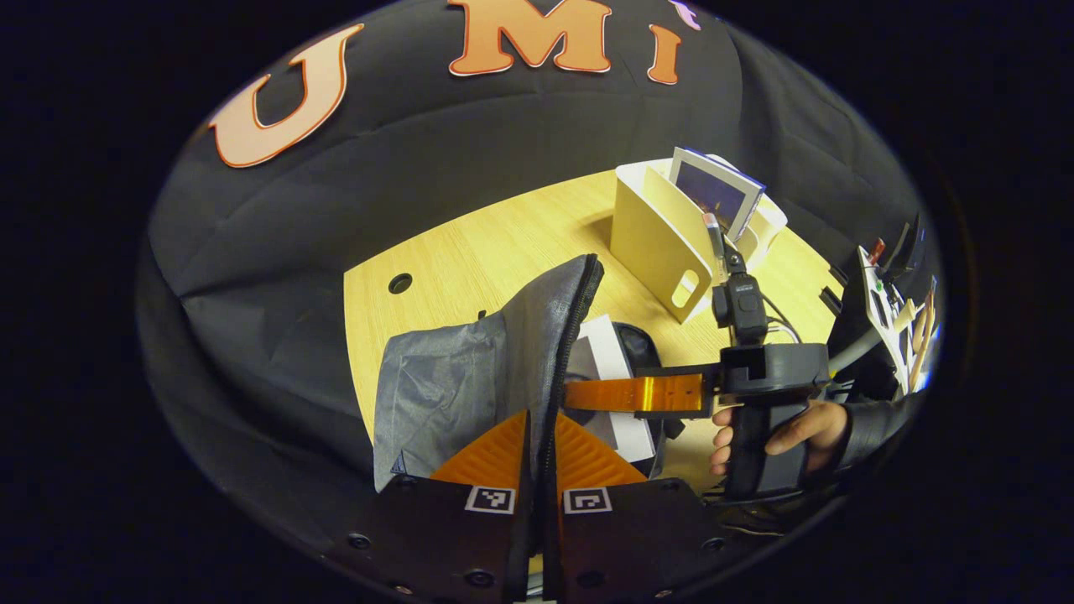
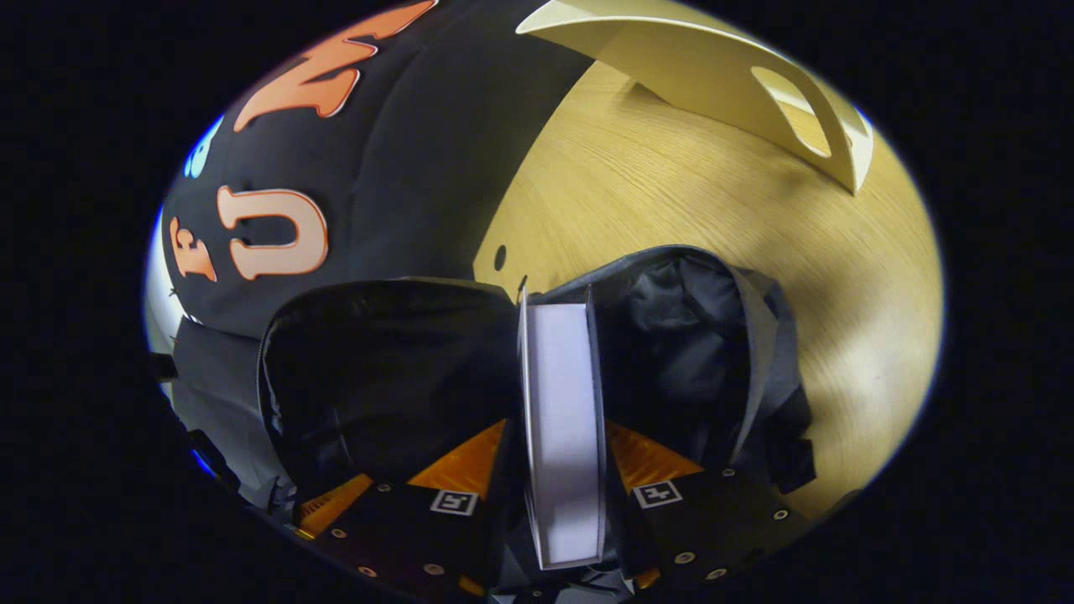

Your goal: Open the schoolbag, grab two books from the bookshelf and put them into the schoolbag.

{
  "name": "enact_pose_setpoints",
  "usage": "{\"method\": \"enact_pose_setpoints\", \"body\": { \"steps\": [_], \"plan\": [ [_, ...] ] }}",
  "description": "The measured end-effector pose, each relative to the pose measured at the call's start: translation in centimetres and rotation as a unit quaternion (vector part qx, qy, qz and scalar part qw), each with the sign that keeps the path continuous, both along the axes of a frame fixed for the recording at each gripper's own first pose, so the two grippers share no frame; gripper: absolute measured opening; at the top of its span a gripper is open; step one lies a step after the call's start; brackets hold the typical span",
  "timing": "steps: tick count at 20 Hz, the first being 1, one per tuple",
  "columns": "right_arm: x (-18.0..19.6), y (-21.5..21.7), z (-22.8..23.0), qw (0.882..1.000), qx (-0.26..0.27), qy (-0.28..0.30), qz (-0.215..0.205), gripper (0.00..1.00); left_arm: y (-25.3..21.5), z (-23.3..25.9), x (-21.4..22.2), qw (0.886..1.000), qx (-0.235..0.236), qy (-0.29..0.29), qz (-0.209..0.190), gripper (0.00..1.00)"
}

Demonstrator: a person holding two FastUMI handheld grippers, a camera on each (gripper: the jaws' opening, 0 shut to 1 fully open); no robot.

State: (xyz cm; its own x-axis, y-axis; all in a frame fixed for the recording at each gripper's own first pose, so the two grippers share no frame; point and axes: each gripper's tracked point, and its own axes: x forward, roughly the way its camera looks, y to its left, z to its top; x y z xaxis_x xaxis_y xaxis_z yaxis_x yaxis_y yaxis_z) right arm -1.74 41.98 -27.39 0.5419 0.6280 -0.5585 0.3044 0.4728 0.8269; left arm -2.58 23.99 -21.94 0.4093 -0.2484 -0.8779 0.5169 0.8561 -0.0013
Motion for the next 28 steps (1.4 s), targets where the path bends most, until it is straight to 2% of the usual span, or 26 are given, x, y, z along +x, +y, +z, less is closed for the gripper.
{"method": "enact_pose_setpoints", "body": {
  "steps": [1,2,3,5,7,10,12,15,17,24,28],
  "plan": [
    [-0.7,-2.0,-0.2,0.999,-0.034,0.005,0.02,0.52,0.1,-0.1,0.1,1.0,0.002,-0.001,0.001,0.07],
    [-1.3,-3.6,-0.4,0.997,-0.064,0.003,0.036,0.8,0.2,-0.3,0.1,1.0,0.002,-0.001,0.005,0.07],
    [-1.3,-5.0,-0.6,0.995,-0.088,0.0,0.045,0.89,0.2,-0.6,0.0,1.0,0.0,0.002,0.009,0.07],
    [-1.7,-6.7,-0.6,0.992,-0.115,0.0,0.054,0.96,0.1,-1.2,-0.1,1.0,-0.002,0.008,0.016,0.07],
    [-2.3,-9.1,0.7,0.988,-0.138,-0.004,0.065,0.97,-0.1,-1.8,-0.4,1.0,0.005,0.011,0.015,0.07],
    [-3.0,-14.3,2.1,0.973,-0.208,-0.017,0.097,0.98,-0.6,-2.5,-0.5,1.0,0.013,0.015,0.01,0.07],
    [-3.7,-17.1,3.3,0.967,-0.228,-0.004,0.116,0.98,-0.9,-3.0,-0.6,1.0,0.014,0.02,0.013,0.07],
    [-3.2,-23.1,6.0,0.95,-0.278,-0.001,0.14,0.98,-1.3,-4.1,-1.0,0.999,0.016,0.029,0.023,0.07],
    [-2.4,-25.4,7.6,0.943,-0.294,-0.008,0.155,0.98,-1.7,-4.6,-0.9,0.999,0.017,0.034,0.026,0.07],
    [3.5,-34.7,13.1,0.909,-0.376,-0.009,0.178,0.98,-2.5,-5.6,-0.9,0.998,0.029,0.043,0.038,0.07],
    [8.6,-36.5,13.7,0.888,-0.407,-0.014,0.213,0.97,-2.5,-6.1,-1.1,0.996,0.036,0.054,0.059,0.09]
  ]
}}
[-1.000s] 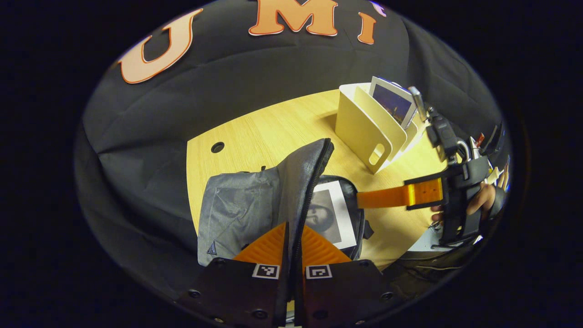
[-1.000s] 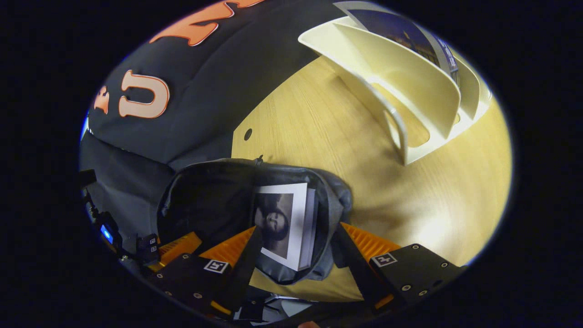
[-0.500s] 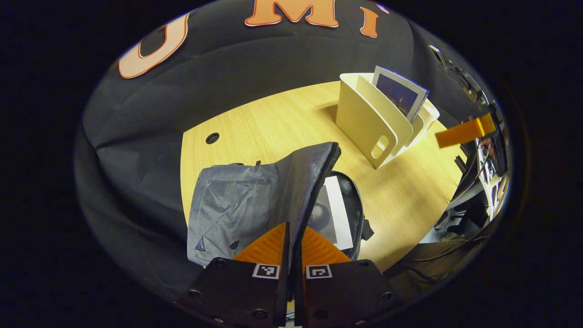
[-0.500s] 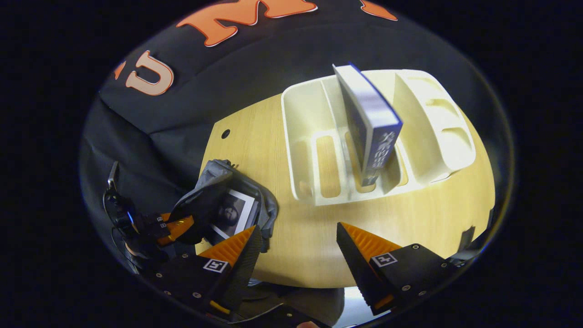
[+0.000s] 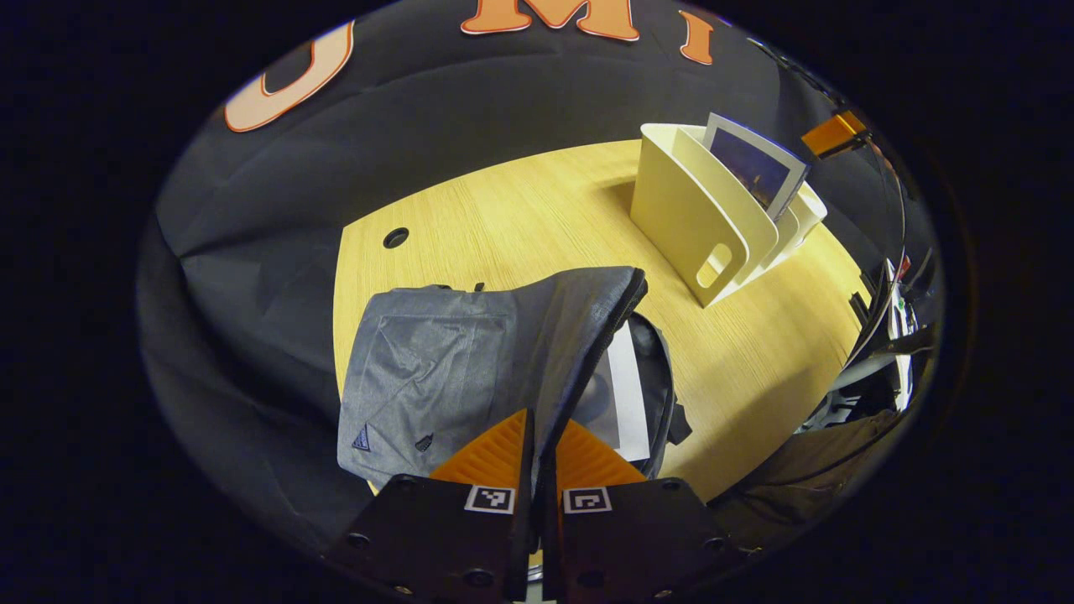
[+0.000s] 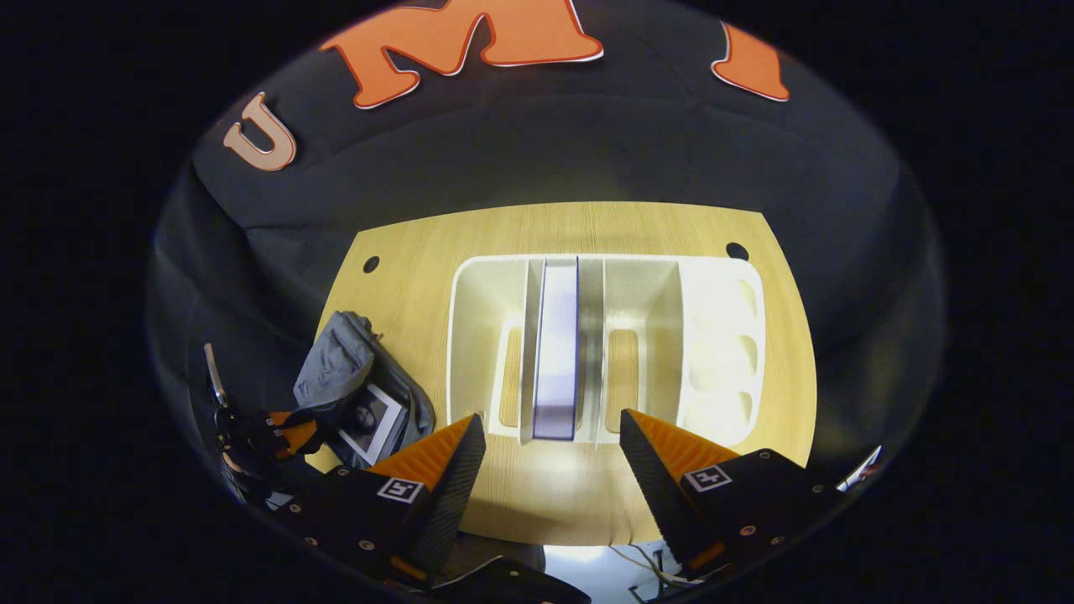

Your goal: Open the schoolbag, grab two books from the bookshelf and put them into the schoolbag.

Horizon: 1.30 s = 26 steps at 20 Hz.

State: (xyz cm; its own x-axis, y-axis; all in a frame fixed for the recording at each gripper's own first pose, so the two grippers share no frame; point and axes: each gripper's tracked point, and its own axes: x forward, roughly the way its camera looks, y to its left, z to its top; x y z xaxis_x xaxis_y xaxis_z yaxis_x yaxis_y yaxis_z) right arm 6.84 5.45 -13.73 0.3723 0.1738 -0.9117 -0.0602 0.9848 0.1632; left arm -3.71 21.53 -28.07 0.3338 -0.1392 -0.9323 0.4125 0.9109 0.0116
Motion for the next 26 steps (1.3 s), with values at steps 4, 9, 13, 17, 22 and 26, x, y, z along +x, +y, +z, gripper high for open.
{"method": "enact_pose_setpoints", "body": {
  "steps": [4,9,13,17,22,26],
  "plan": [
    [2.4,0.4,-2.4,0.999,0.0,0.028,0.022,0.96,0.4,0.0,-0.3,1.0,0.013,0.006,0.021,0.07],
    [4.5,0.2,-5.9,0.998,-0.005,0.062,0.024,0.91,0.8,-0.2,-1.0,0.998,0.026,0.02,0.058,0.07],
    [5.3,0.4,-8.1,0.996,-0.015,0.085,0.025,0.77,0.3,-0.2,-1.3,0.996,0.038,0.027,0.074,0.07],
    [5.6,0.5,-9.1,0.995,-0.021,0.094,-0.009,0.6,0.3,-0.1,-1.4,0.996,0.042,0.026,0.079,0.07],
    [4.4,-0.6,-7.7,0.995,-0.04,0.078,-0.04,0.38,0.4,-0.1,-1.3,0.996,0.034,0.026,0.073,0.07],
    [1.7,-0.4,-5.5,0.995,-0.035,0.062,-0.076,0.37,0.8,-0.1,-1.3,0.998,0.019,0.025,0.049,0.07]
  ]
}}
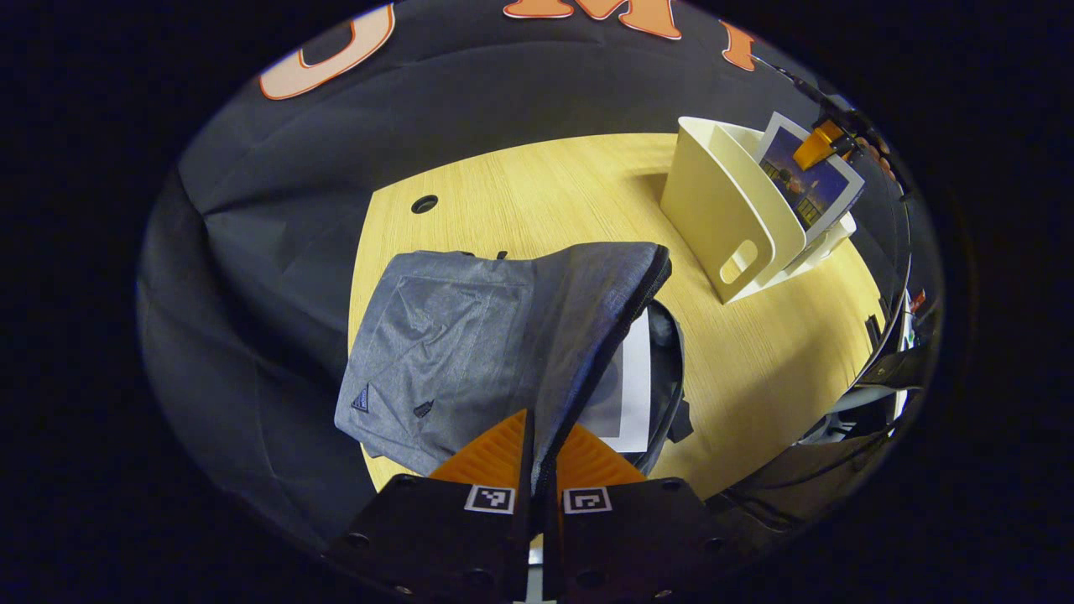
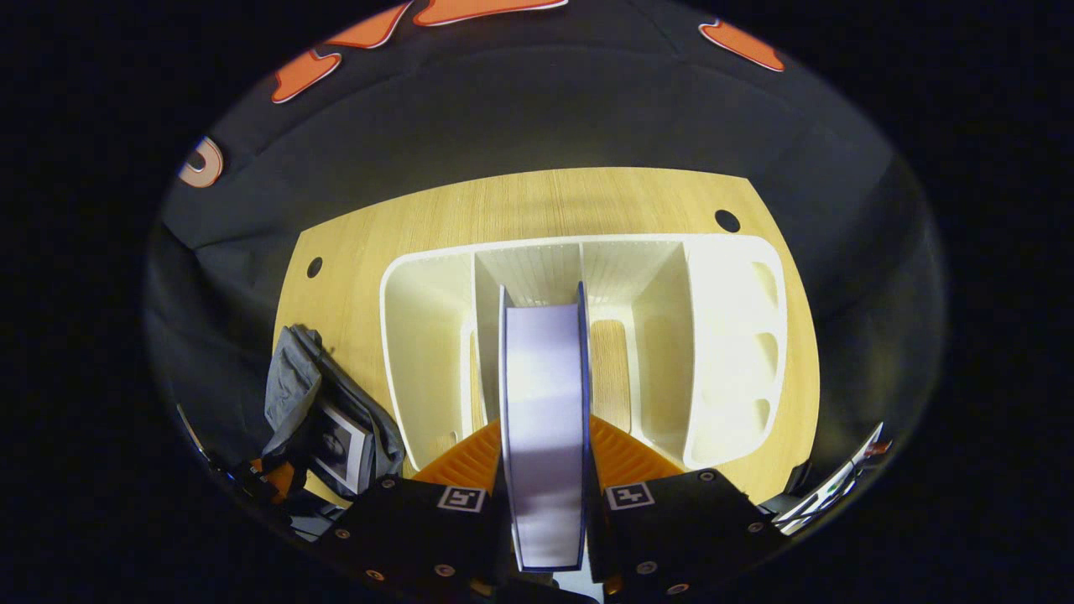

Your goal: Open the schoolbag, grab two books from the bookshelf and put them into the schoolbag.

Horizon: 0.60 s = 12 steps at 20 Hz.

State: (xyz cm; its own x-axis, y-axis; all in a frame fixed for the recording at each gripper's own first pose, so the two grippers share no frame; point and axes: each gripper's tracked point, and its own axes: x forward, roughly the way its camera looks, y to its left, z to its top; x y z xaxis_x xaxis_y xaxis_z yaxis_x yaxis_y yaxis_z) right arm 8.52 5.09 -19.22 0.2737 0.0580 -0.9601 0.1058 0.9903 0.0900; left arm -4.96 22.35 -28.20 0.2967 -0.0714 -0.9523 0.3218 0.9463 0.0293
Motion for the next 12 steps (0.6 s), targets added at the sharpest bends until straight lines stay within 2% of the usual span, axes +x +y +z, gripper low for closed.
{"method": "enact_pose_setpoints", "body": {
  "steps": [12],
  "plan": [
    [-11.9,1.1,3.2,0.995,0.006,-0.006,-0.1,0.37,1.2,0.1,0.2,0.996,-0.034,-0.013,-0.086,0.07]
  ]
}}
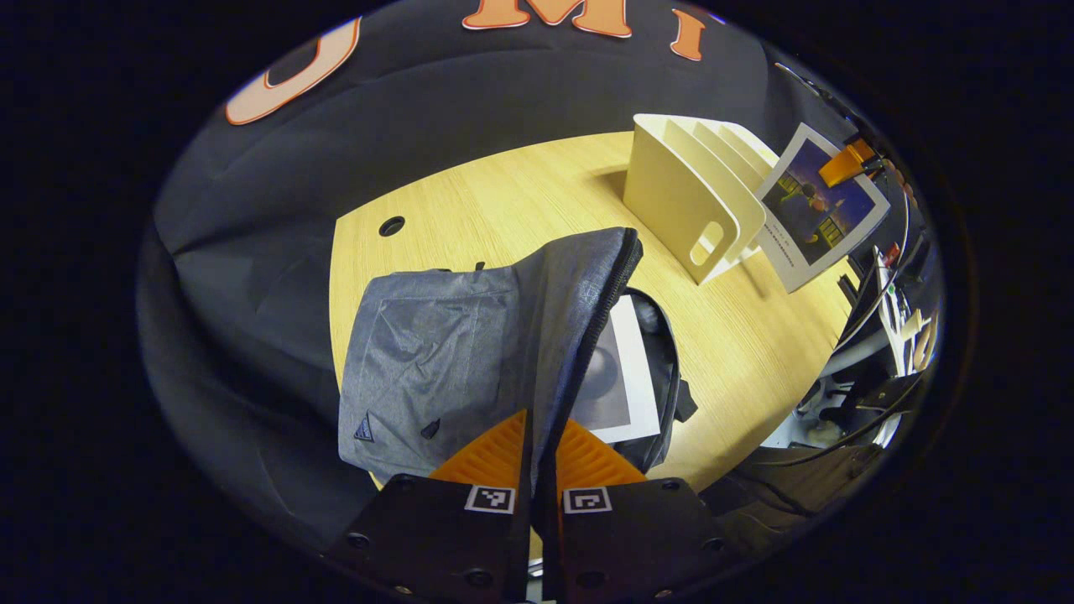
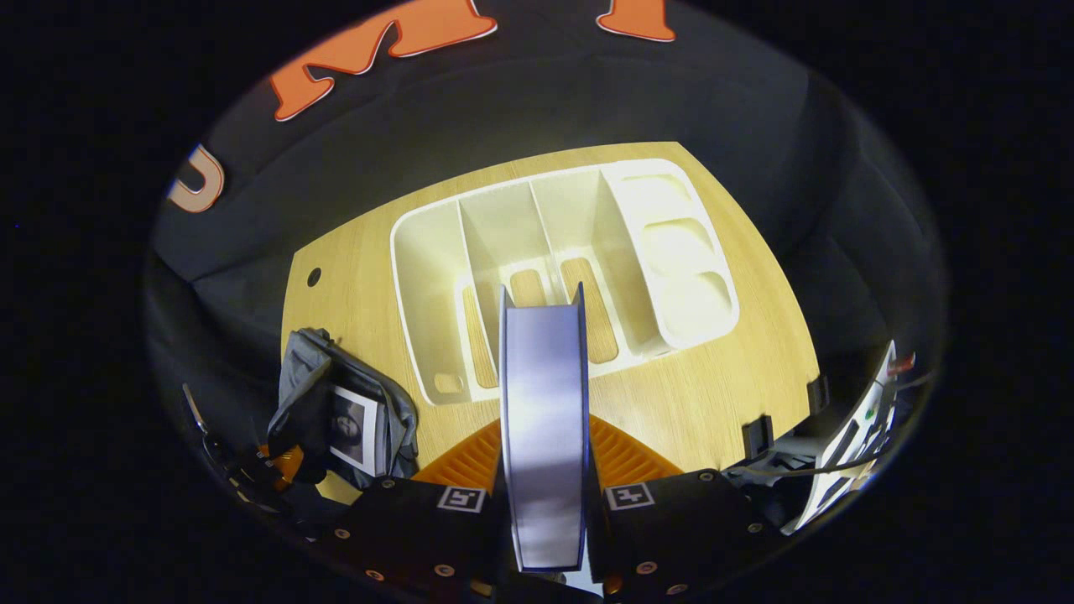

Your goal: Open the schoolbag, grab two books from the bookshelf and put them into the schoolbag.

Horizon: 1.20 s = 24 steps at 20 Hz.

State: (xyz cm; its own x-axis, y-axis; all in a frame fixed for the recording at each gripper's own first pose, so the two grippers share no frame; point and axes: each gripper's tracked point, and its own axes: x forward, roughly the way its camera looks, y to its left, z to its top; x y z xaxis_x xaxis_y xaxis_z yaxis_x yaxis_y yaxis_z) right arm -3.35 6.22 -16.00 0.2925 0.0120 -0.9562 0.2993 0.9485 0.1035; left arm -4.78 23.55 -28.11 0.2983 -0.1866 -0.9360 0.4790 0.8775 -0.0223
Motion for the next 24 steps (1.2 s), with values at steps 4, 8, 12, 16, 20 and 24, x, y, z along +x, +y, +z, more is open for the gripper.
{"method": "enact_pose_setpoints", "body": {
  "steps": [4,8,12,16,20,24],
  "plan": [
    [-3.4,1.7,0.4,0.999,0.021,-0.01,-0.03,0.37,0.3,0.1,0.0,1.0,-0.007,-0.003,-0.026,0.07],
    [-6.1,4.0,-0.1,0.997,0.057,-0.021,-0.052,0.36,0.5,0.2,0.3,0.999,-0.011,-0.004,-0.043,0.07],
    [-7.4,7.1,1.2,0.988,0.125,-0.051,-0.069,0.36,0.7,0.6,0.4,0.998,-0.013,-0.003,-0.057,0.07],
    [-8.2,10.7,1.4,0.981,0.164,-0.077,-0.071,0.36,1.6,1.2,1.2,0.997,-0.004,-0.01,-0.075,0.07],
    [-7.7,13.9,2.3,0.963,0.235,-0.108,-0.078,0.36,2.7,2.5,1.8,0.996,0.003,-0.023,-0.081,0.07],
    [-7.1,16.8,1.6,0.946,0.287,-0.124,-0.087,0.36,4.1,4.2,3.0,0.997,0.005,-0.039,-0.072,0.07]
  ]
}}
